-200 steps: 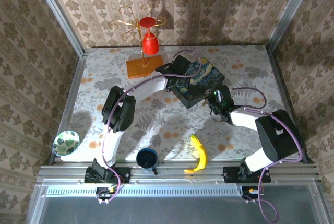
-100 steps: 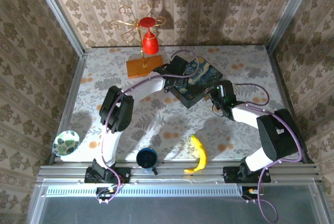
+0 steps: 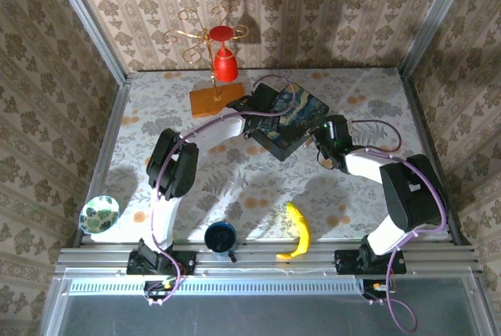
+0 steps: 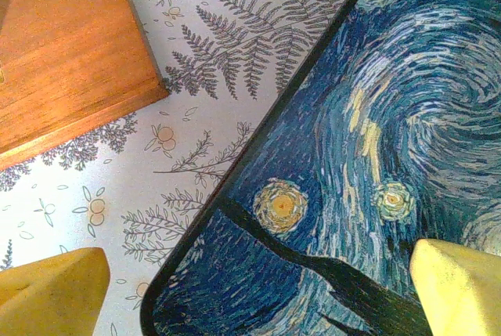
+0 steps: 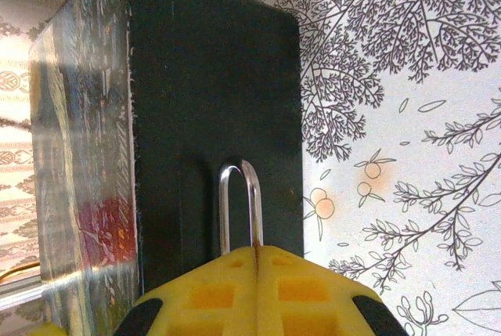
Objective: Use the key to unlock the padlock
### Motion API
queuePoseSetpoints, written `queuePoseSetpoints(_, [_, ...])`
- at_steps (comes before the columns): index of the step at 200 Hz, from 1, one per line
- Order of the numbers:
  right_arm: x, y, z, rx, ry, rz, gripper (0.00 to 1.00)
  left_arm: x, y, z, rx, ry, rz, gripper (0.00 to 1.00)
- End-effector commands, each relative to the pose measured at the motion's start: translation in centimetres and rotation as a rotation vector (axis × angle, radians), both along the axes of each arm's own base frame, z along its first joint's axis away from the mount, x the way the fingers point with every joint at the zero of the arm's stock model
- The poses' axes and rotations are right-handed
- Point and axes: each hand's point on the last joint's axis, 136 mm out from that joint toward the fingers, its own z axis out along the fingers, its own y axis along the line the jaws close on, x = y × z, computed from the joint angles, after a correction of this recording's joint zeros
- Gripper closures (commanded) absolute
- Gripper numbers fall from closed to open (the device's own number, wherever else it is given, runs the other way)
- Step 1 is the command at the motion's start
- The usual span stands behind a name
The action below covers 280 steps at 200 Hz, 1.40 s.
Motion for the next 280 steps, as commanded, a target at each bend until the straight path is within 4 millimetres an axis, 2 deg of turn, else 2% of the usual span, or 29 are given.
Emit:
queuePoseSetpoints(1, [1.6, -1.3, 1.7, -0.010, -0.047, -0.031, 1.00, -3.1, 3.5, -4.3, 0.157, 0.158, 0.000, 0.00])
queuePoseSetpoints(33, [2.4, -2.2, 2.3, -0.017, -0.051, -0.037, 1.00, -3.0, 3.7, -4.2, 0.153, 0.156, 0.007, 0.00])
queuePoseSetpoints(68, [2.8, -1.8, 2.7, -0.029, -0.047, 0.012, 1.00, -2.9, 3.7, -4.1, 0.149, 0.157, 0.009, 0.00])
queuePoseSetpoints(89, [2.2, -1.5, 2.9, -0.014, -0.052, 0.056, 1.00, -2.9, 3.7, -4.0, 0.143, 0.156, 0.010, 0.00])
queuePoseSetpoints(118, [0.1, -2.2, 2.9, -0.056, -0.013, 0.109, 1.00, -2.7, 3.5, -3.4, 0.134, 0.144, 0.005, 0.00])
queuePoseSetpoints(157, [-3.3, -3.9, 2.9, -0.129, 0.044, 0.157, 1.00, -2.3, 3.1, -0.2, 0.103, 0.087, -0.005, 0.00])
queuePoseSetpoints(163, [-3.9, -4.1, 2.2, -0.133, 0.068, 0.168, 1.00, -2.2, 3.0, 0.5, 0.095, 0.075, -0.009, 0.00])
queuePoseSetpoints(166, [-4.1, -4.2, 3.0, -0.134, 0.049, 0.170, 1.00, -2.2, 2.9, 0.8, 0.091, 0.069, -0.012, 0.00])
queuePoseSetpoints(173, [-4.5, -4.4, 3.1, -0.129, 0.051, 0.179, 1.00, -2.2, 2.7, 1.7, 0.082, 0.053, -0.017, 0.00])
queuePoseSetpoints(217, [-6.0, -3.9, 1.6, -0.098, 0.090, 0.285, 1.00, -3.9, 1.5, 6.5, 0.056, -0.038, -0.067, 0.00])
queuePoseSetpoints(280, [-6.7, -4.2, -0.3, -0.121, 0.152, 0.299, 1.00, -7.2, 0.8, 8.2, 0.019, -0.057, -0.103, 0.00])
